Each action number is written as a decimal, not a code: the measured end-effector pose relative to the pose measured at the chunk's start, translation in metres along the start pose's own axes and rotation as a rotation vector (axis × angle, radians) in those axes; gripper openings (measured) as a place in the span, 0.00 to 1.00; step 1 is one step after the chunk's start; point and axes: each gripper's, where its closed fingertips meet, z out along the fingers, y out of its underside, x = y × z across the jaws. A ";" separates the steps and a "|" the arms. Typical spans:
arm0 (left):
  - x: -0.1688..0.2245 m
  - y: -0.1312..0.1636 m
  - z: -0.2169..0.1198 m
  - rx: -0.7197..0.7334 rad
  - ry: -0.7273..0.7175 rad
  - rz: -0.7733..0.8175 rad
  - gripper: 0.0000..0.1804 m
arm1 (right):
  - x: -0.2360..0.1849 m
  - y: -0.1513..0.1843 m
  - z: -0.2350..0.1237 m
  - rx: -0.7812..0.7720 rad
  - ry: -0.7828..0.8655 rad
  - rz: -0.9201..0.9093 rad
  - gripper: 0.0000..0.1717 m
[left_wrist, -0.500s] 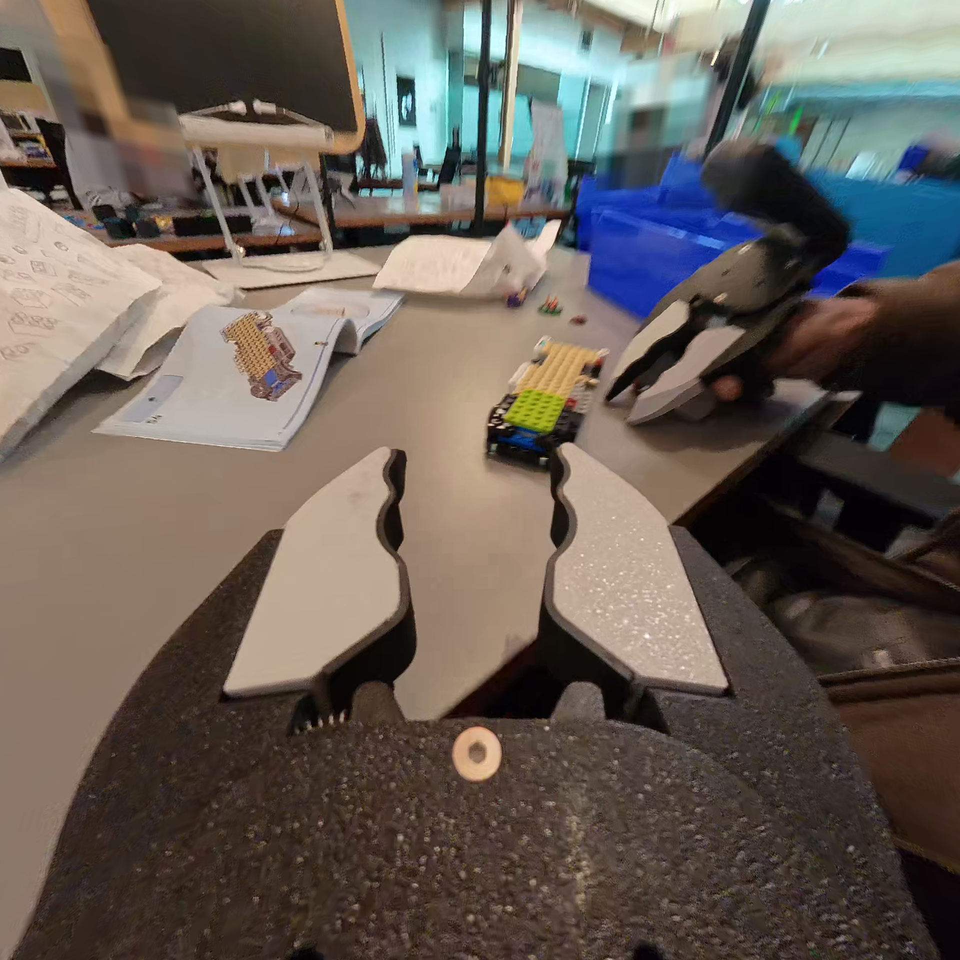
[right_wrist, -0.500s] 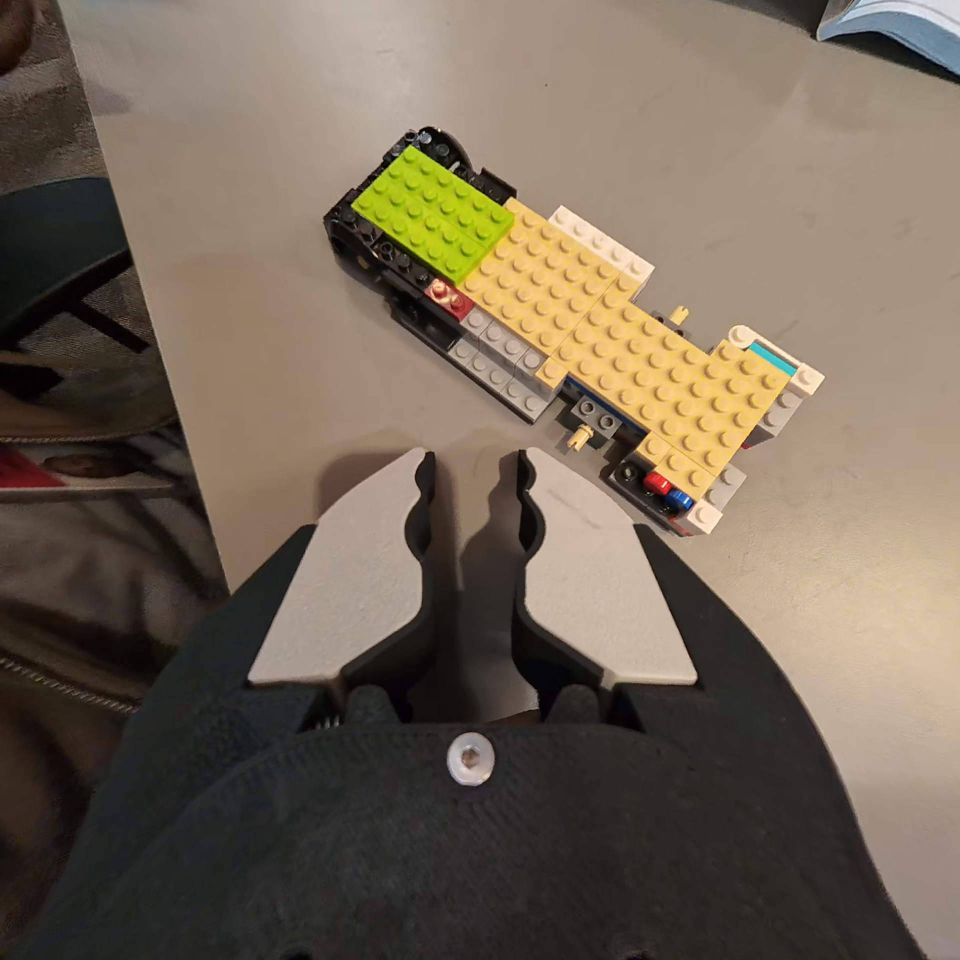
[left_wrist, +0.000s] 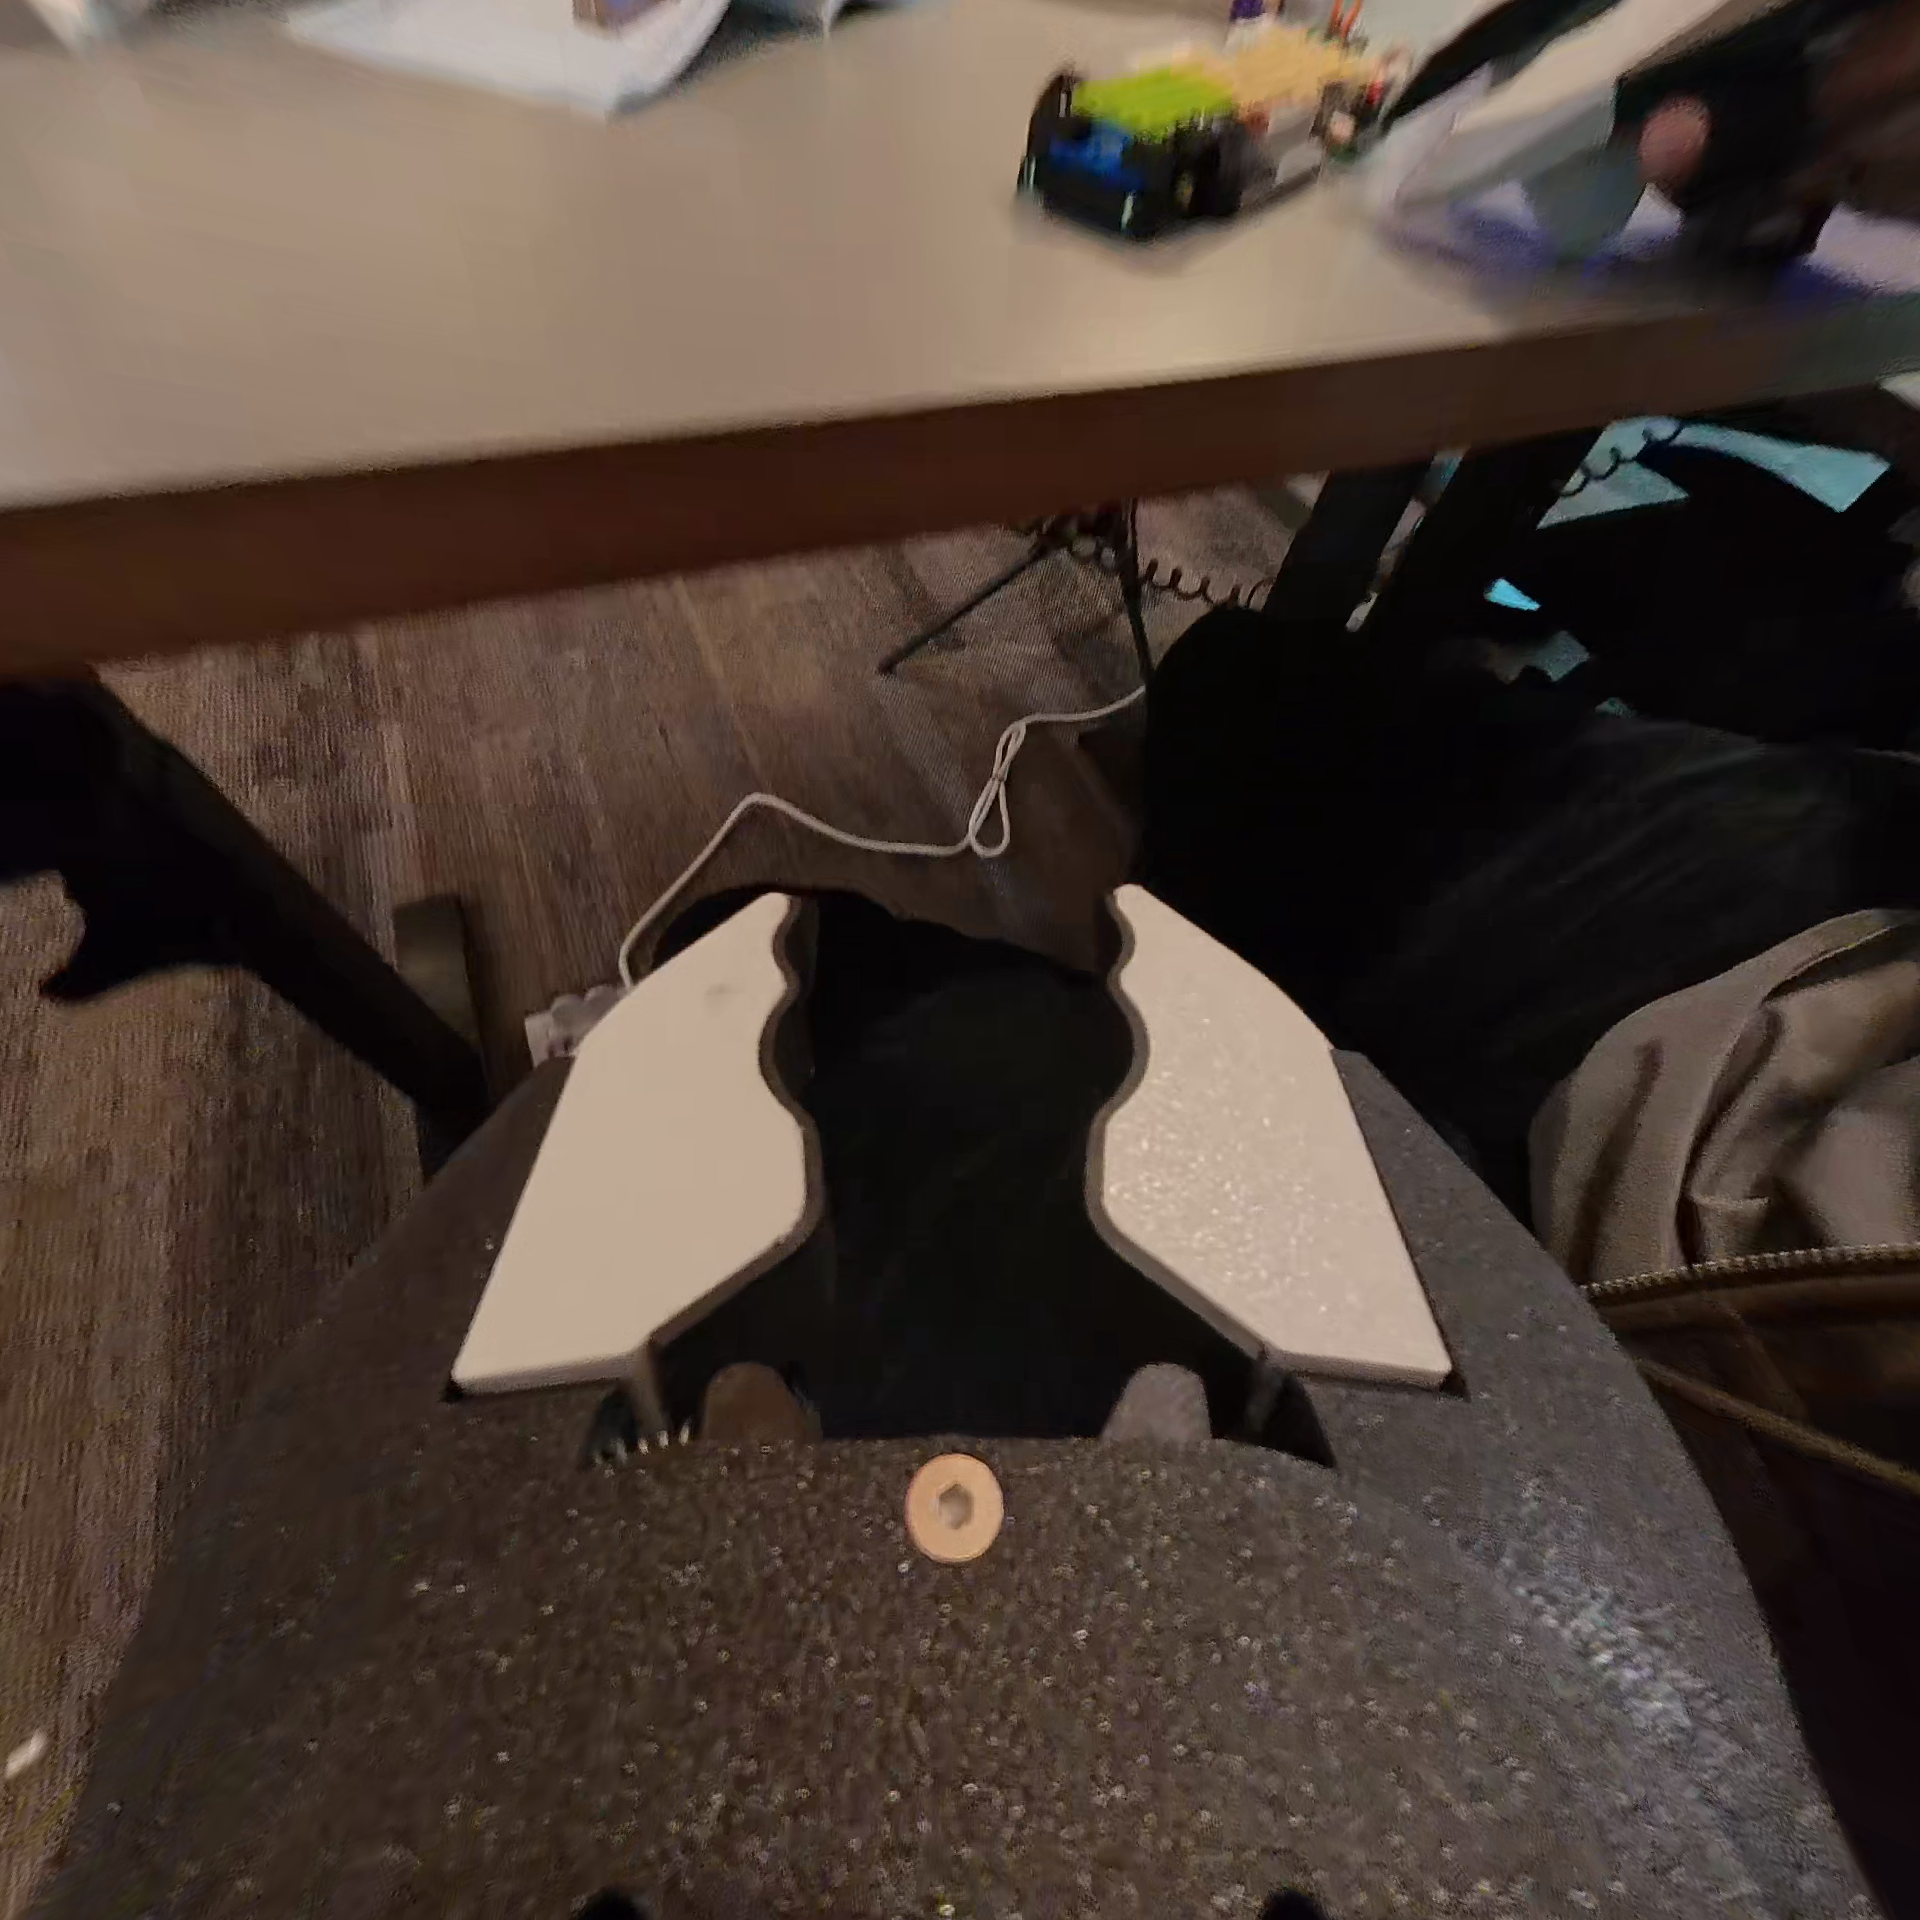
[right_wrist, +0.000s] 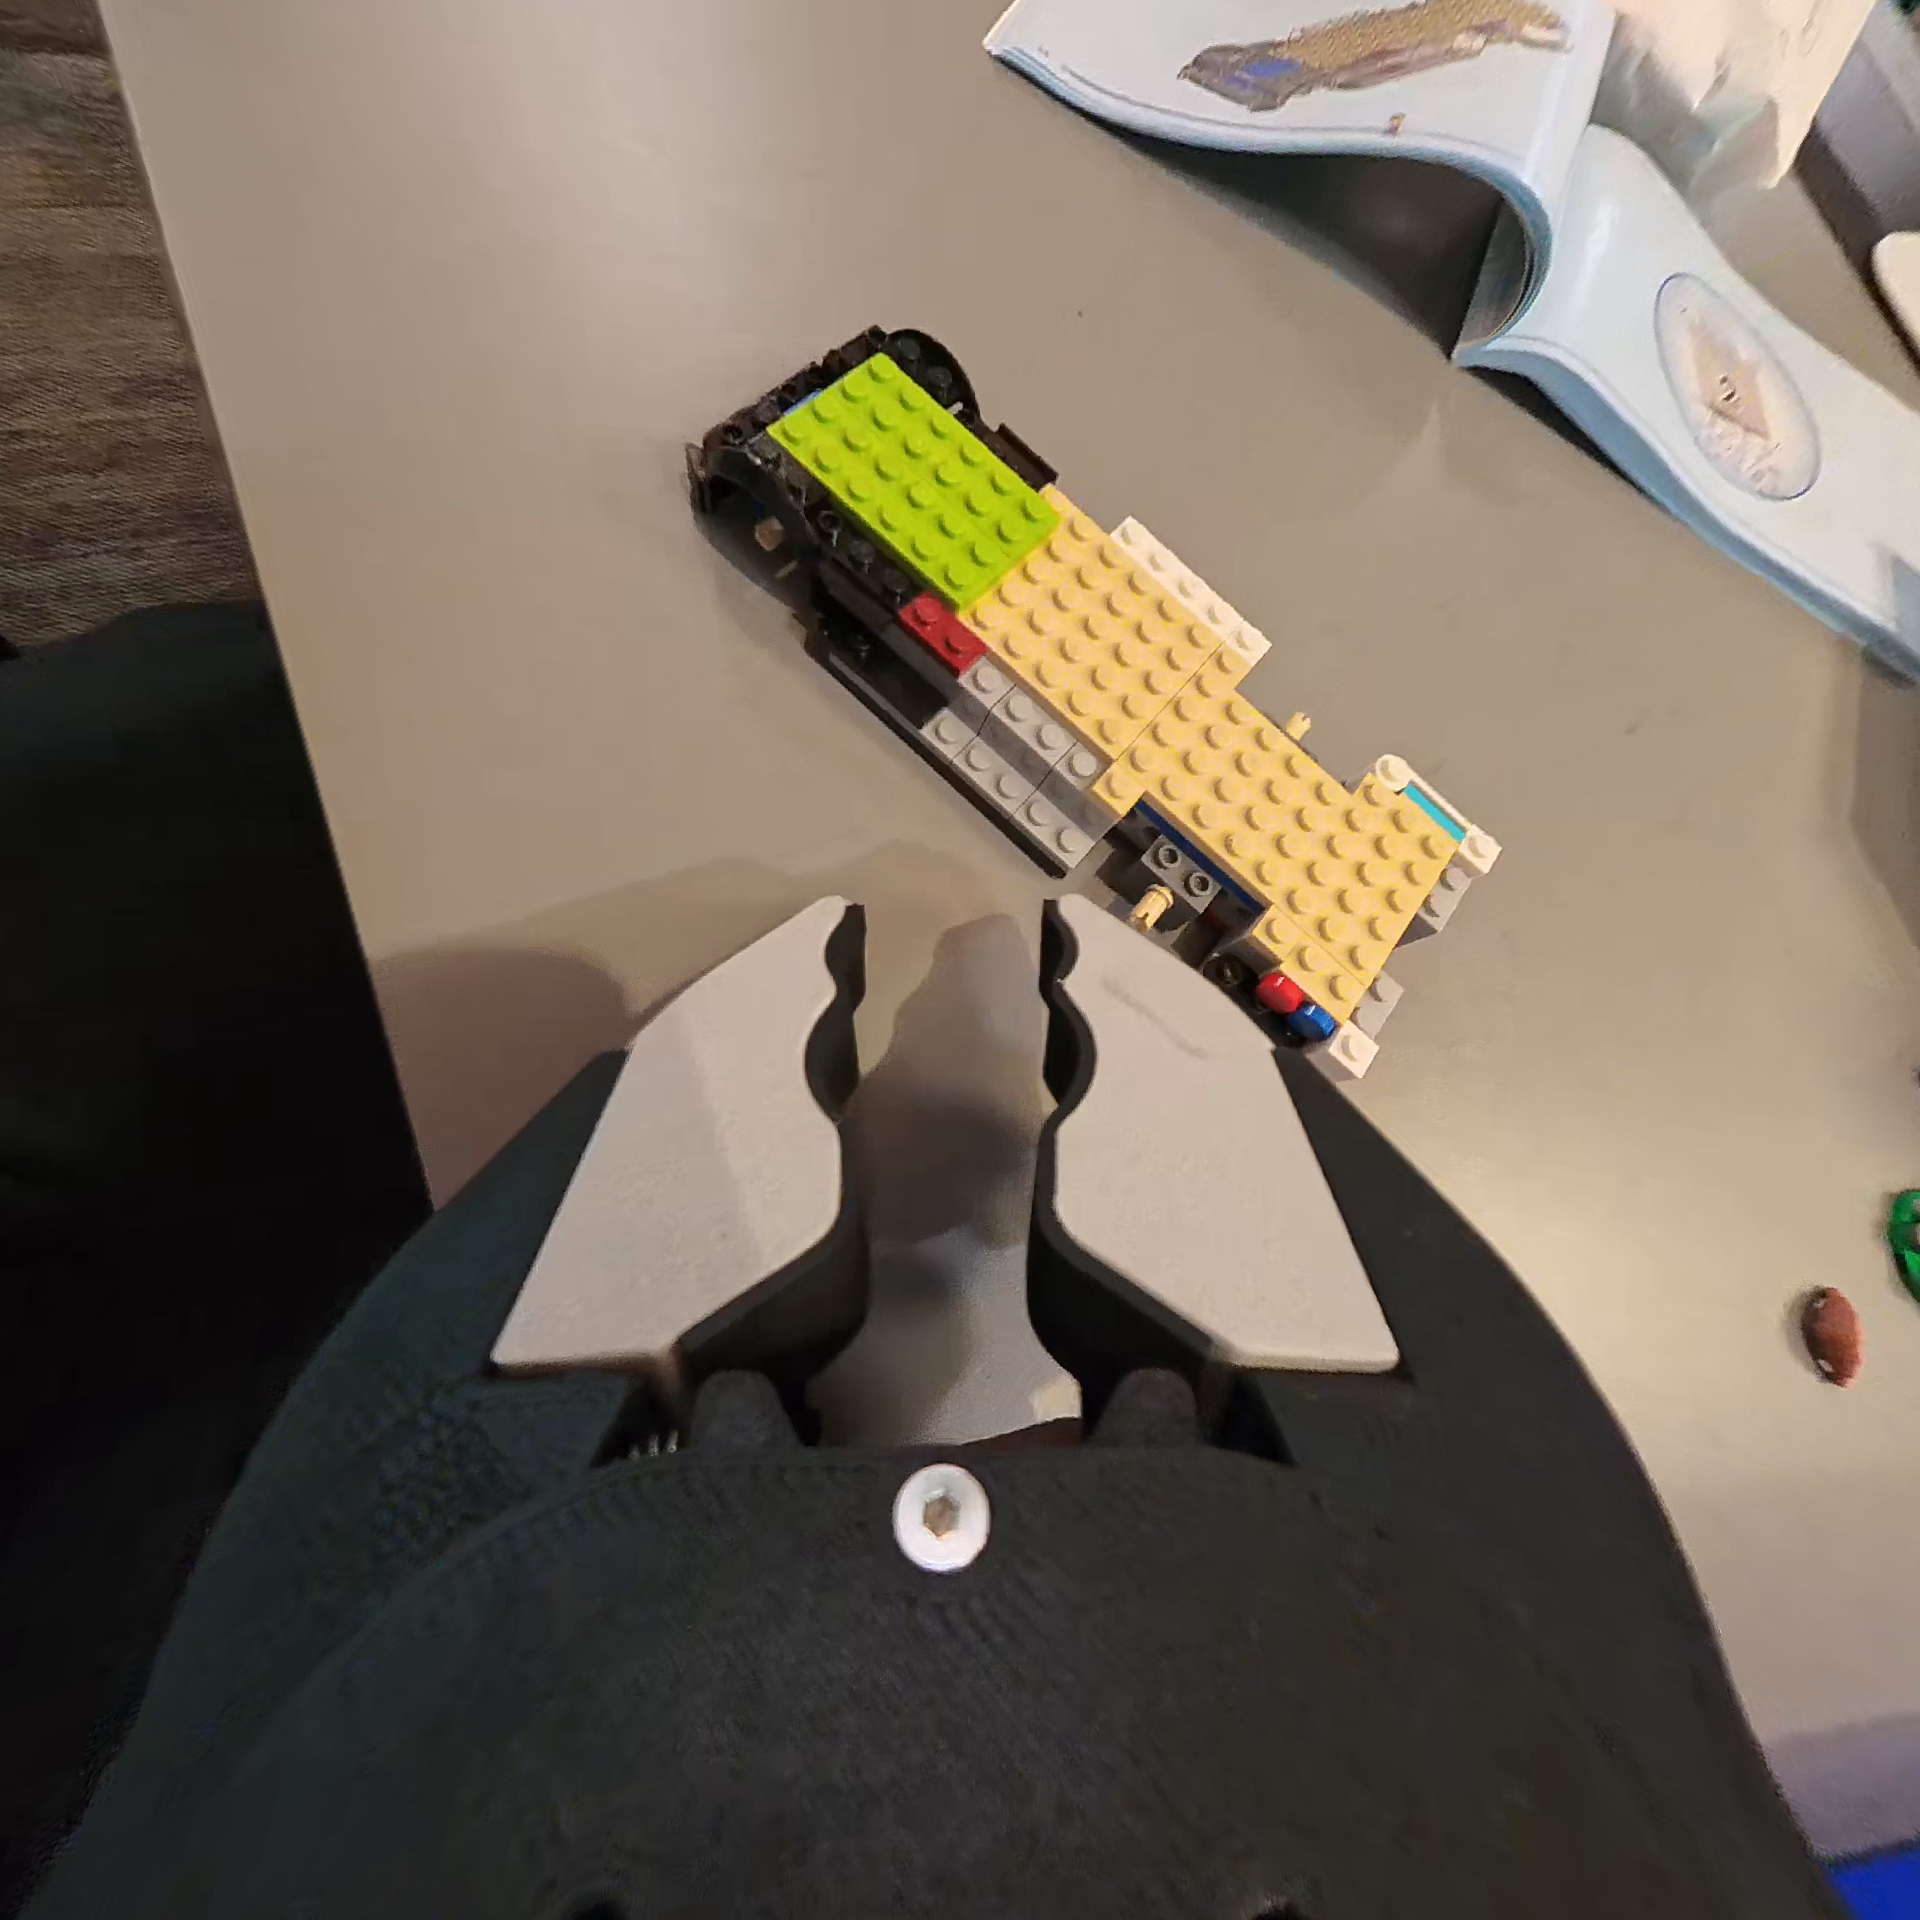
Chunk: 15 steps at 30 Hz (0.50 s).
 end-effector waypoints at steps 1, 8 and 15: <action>0.002 0.012 -0.006 -0.022 -0.010 -0.010 0.29 | 0.000 -0.001 -0.001 0.007 0.020 -0.017 0.19; 0.008 0.074 -0.045 -0.125 -0.048 -0.148 0.28 | -0.002 -0.010 -0.012 0.081 0.106 -0.040 0.22; 0.010 0.130 -0.096 -0.236 -0.125 -0.255 0.29 | -0.120 -0.048 -0.036 0.290 -0.126 0.011 0.21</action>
